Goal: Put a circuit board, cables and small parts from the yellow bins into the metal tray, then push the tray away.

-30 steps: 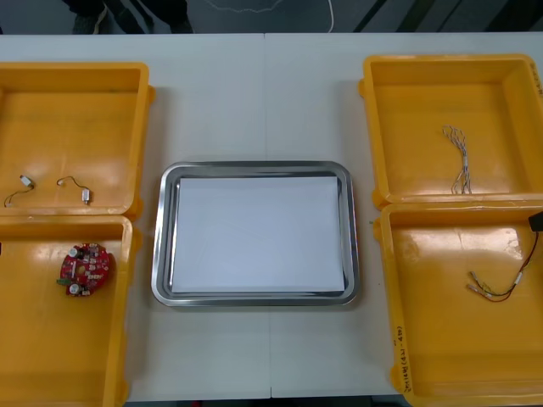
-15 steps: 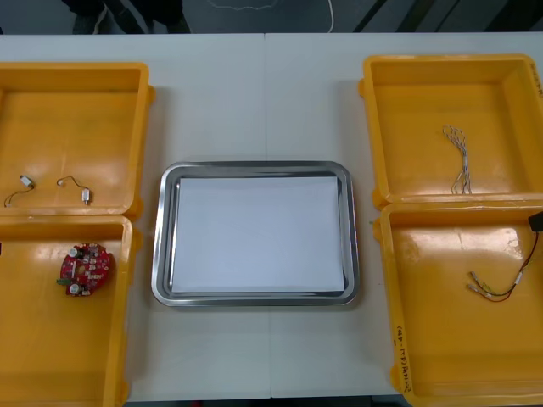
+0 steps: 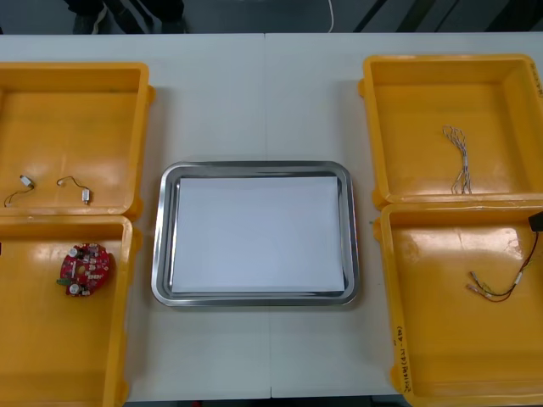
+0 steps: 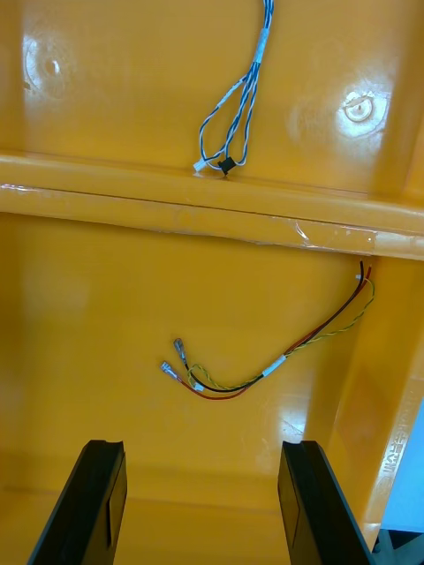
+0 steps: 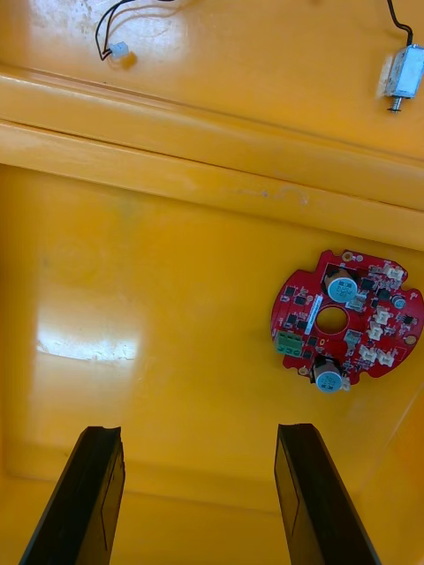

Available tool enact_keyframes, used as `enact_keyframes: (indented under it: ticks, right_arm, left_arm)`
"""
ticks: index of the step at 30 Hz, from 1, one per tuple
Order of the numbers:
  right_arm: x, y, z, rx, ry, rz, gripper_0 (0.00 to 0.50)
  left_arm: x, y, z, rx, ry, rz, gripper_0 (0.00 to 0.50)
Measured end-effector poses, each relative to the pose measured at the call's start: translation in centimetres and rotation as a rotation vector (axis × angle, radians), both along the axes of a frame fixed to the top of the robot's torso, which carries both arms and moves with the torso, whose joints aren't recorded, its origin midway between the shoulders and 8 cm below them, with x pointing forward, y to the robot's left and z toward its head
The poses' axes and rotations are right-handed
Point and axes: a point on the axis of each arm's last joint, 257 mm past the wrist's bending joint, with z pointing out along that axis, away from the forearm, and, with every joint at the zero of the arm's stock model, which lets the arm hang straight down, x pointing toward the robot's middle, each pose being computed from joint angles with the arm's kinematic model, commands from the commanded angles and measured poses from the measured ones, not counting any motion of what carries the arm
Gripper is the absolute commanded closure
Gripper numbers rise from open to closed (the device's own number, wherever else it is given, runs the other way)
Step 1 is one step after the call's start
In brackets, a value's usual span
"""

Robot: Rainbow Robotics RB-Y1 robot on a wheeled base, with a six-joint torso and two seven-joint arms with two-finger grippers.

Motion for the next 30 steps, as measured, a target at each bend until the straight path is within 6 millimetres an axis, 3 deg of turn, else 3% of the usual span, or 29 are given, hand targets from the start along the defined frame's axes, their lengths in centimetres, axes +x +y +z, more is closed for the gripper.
enact_keyframes:
  ticks: [30]
  right_arm:
    - [0.00,0.00,0.00,0.000,0.000,0.000,0.000]
  left_arm:
    - [0.00,0.00,0.00,0.000,0.000,0.000,0.000]
